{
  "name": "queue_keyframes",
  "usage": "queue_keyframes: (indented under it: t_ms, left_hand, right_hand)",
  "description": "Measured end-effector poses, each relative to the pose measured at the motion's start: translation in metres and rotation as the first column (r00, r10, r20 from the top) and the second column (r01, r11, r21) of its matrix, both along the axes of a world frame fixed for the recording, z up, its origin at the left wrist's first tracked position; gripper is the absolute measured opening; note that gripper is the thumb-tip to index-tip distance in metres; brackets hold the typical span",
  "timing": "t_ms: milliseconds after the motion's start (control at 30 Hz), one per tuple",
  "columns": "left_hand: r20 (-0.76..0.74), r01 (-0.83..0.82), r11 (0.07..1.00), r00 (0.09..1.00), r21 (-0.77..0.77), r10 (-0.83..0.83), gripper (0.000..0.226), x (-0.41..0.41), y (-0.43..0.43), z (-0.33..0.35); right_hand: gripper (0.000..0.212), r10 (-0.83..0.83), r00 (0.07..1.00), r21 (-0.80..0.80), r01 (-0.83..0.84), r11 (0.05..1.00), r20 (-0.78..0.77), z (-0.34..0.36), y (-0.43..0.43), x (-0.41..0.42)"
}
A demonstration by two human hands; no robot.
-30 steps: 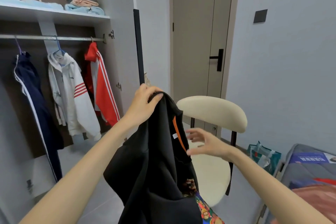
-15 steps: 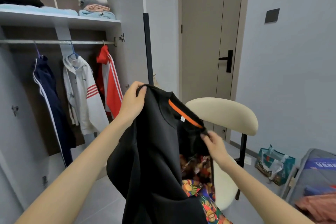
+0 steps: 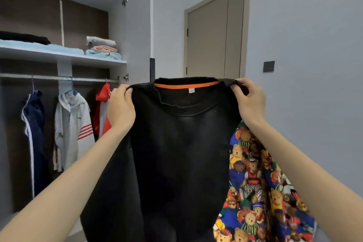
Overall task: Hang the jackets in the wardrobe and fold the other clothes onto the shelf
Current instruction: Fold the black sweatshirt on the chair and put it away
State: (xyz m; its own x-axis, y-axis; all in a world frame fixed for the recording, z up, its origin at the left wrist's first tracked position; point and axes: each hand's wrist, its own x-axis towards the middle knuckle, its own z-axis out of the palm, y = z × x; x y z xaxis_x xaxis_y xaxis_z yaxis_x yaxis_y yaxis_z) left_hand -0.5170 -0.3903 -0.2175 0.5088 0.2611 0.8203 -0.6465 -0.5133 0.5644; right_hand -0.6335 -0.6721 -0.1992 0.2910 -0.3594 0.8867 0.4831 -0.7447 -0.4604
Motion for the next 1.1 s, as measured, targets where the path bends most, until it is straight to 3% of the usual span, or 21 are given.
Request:
queue_keyframes:
  t_ms: [233, 467, 800, 933, 1100]
  left_hand:
    - [0.211, 0.029, 0.993, 0.978, -0.118, -0.003, 0.032, -0.045, 0.005, 0.091]
    - [0.454, 0.05, 0.987, 0.891, -0.153, 0.025, 0.03, -0.101, 0.029, 0.154]
    - [0.558, -0.027, 0.98, 0.819, -0.197, 0.135, 0.032, -0.156, 0.04, 0.217]
    - [0.486, -0.05, 0.997, 0.871, -0.06, 0.073, 0.029, -0.14, 0.034, 0.197]
    - [0.238, 0.0, 0.992, 0.971, 0.127, -0.03, 0.026, -0.087, 0.012, 0.096]
  right_hand:
    - [0.02, -0.093, 0.968, -0.031, 0.104, 0.994, 0.234, 0.084, 0.022, -0.048]
    - [0.023, -0.152, 0.909, -0.087, 0.2, 0.976, 0.387, 0.146, 0.034, -0.108]
    - [0.021, -0.227, 0.82, -0.071, 0.308, 0.949, 0.525, 0.206, 0.055, -0.17]
    - [0.021, -0.275, 0.865, -0.101, 0.345, 0.933, 0.42, 0.182, 0.037, -0.158]
    - [0.02, -0.252, 0.966, -0.089, 0.256, 0.963, 0.051, 0.084, 0.0, -0.105]
